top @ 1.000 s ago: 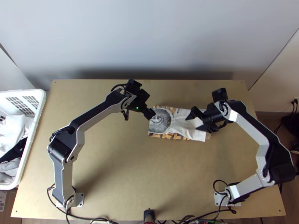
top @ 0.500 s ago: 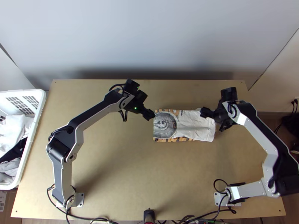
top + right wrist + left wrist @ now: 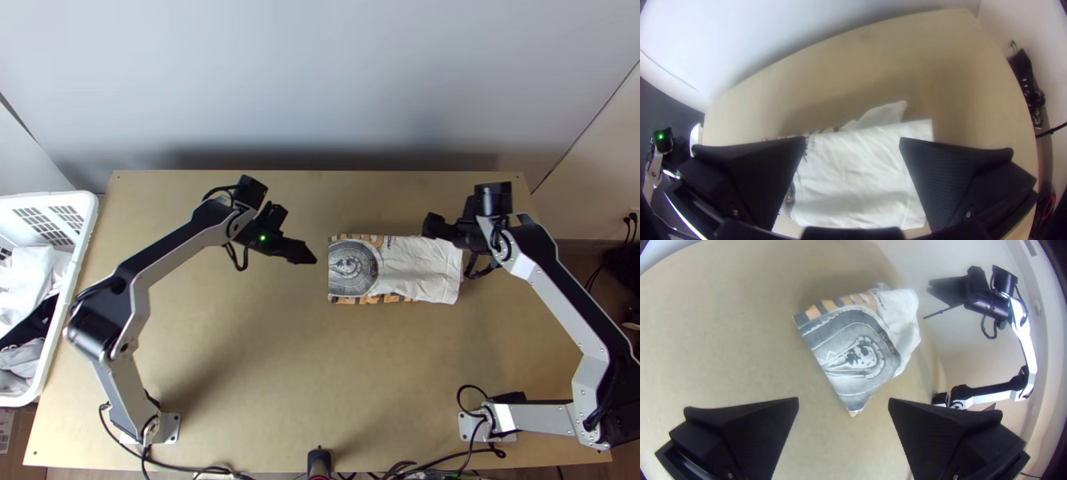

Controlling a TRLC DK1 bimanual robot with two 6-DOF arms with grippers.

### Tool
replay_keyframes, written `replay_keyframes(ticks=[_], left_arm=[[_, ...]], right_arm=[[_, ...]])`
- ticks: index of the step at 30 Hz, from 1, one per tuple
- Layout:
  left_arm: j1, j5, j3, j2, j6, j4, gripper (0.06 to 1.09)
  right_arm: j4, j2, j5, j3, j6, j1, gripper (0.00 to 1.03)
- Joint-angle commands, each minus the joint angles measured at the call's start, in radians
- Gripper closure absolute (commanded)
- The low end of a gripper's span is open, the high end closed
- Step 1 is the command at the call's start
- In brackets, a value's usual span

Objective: Fold the t-shirt

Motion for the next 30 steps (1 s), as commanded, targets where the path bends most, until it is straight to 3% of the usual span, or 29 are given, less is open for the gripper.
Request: replay_keyframes(ticks=[1,9,16,20,24,30], left_arm=[[-0.005,-0.034,-0.125,-0.114,0.024,0.022,0.10],[-0.005,-0.054,-0.126,-0.166,0.023,0.022,0.10],[-0.005,-0.077,-0.117,-0.199,0.014,0.012,0.10],[0.009,-0.084,-0.120,-0.219,0.014,0.003,0.10],[0.015,-0.092,-0.117,-0.229,0.014,0.003,0.10],[0.004,-0.127,-0.116,-0.227,0.012,0.003,0.10]], right_arm=[[0.005,0.014,-0.026,-0.054,0.040,-0.153,0.05],[0.019,0.090,-0.278,-0.117,0.058,-0.327,0.05],[0.061,0.105,-0.325,-0.142,0.037,-0.317,0.05],[0.102,-0.053,-0.307,-0.137,0.008,-0.164,0.05],[0.117,-0.142,-0.094,-0.134,-0.100,0.117,0.05],[0.108,-0.056,-0.005,-0.209,-0.140,0.404,0.05]])
